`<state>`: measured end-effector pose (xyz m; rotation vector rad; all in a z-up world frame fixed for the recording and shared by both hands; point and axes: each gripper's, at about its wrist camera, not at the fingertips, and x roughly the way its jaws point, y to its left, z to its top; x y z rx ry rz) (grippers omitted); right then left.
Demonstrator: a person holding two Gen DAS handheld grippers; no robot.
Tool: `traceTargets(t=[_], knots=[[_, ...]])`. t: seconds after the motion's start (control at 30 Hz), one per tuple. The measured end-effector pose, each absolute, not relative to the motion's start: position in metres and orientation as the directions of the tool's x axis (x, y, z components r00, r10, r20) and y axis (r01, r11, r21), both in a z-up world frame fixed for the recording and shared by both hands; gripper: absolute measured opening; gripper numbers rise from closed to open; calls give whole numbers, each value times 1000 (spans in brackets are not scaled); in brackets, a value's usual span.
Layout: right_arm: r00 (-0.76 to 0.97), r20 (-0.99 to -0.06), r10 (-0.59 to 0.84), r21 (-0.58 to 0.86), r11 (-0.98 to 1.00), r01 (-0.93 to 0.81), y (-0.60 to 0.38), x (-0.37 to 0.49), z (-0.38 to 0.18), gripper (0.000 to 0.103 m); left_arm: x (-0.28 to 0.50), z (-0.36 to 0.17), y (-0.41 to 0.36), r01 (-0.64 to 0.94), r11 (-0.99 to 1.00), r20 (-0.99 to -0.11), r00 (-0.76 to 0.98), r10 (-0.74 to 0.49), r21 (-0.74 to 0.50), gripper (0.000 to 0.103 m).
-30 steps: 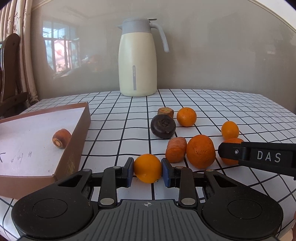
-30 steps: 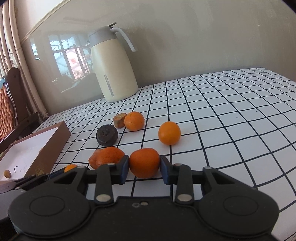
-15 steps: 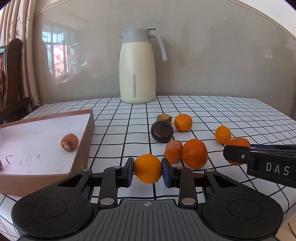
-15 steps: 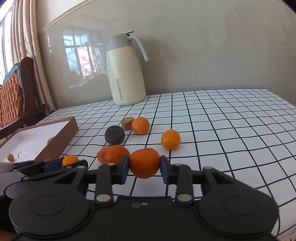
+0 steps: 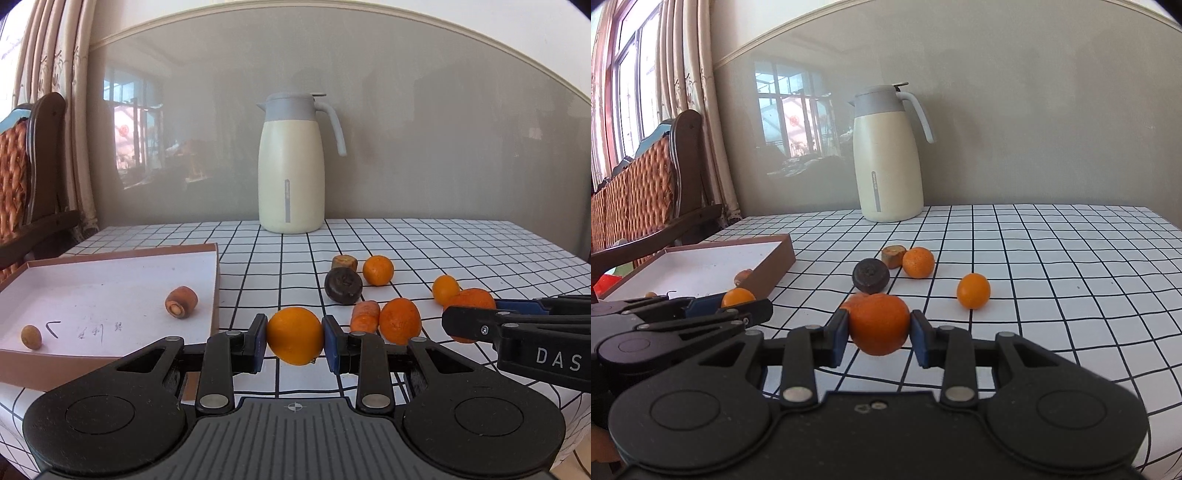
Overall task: Organize fruits
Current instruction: 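Carry both oranges over the white box and open both tools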
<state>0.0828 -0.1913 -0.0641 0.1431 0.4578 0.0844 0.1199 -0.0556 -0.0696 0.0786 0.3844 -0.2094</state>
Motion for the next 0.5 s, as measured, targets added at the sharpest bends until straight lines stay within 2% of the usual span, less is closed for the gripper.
traceTargets(t=[0.23, 0.5], knots=[[901, -404, 158, 153, 983, -104, -176, 82, -57, 27, 113, -61, -39, 188, 982, -343, 924, -167, 29, 32], [922, -318, 218, 122, 974, -188, -147, 84, -46, 27, 107, -50, -5, 110, 994, -287, 953, -102, 13, 32]])
